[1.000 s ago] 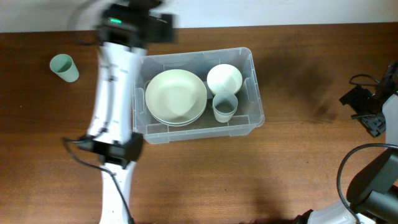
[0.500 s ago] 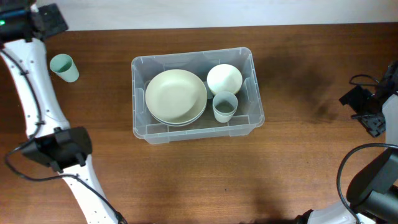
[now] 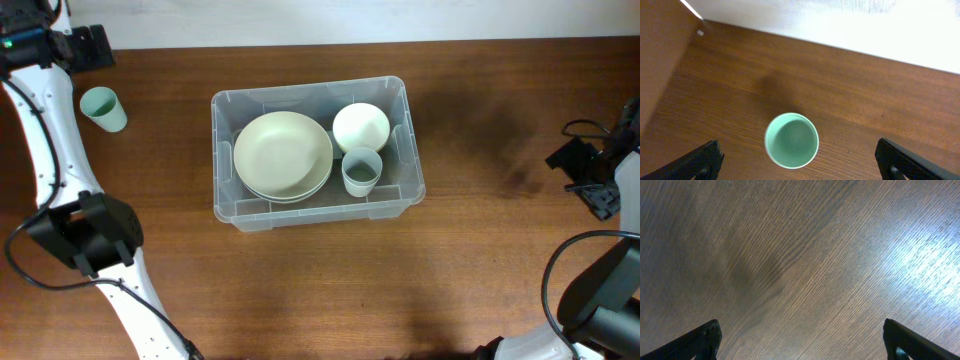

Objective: Pack container
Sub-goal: 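Grasp the rim of the pale green cup with the left gripper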

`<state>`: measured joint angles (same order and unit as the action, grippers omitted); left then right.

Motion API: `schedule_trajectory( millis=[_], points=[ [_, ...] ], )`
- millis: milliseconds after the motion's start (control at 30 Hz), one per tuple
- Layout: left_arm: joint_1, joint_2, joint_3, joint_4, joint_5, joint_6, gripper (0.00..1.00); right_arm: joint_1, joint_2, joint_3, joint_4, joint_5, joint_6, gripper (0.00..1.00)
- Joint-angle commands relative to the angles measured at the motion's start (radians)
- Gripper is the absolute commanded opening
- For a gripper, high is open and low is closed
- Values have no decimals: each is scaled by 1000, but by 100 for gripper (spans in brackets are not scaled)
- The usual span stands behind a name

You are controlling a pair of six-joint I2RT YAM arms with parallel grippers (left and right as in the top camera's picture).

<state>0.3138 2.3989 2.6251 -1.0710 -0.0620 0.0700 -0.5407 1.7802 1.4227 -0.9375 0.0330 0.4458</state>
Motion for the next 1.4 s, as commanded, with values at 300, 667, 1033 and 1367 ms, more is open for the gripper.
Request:
schedule_trajectory(
  millis=[300,667,1033,1367],
  points=[
    [-24,174,-8,-17,74,38,99,3,-6,-1,0,5,5,99],
    [-45,235,-8,-56,74,37,99,3,-6,-1,0,5,5,99],
    [-43,257,-8,-64,-10,21,99,3,-6,-1,0,5,5,99],
    [-34,263,-9,-74,-14,21,79,3,-6,-1,0,5,5,99]
  ],
)
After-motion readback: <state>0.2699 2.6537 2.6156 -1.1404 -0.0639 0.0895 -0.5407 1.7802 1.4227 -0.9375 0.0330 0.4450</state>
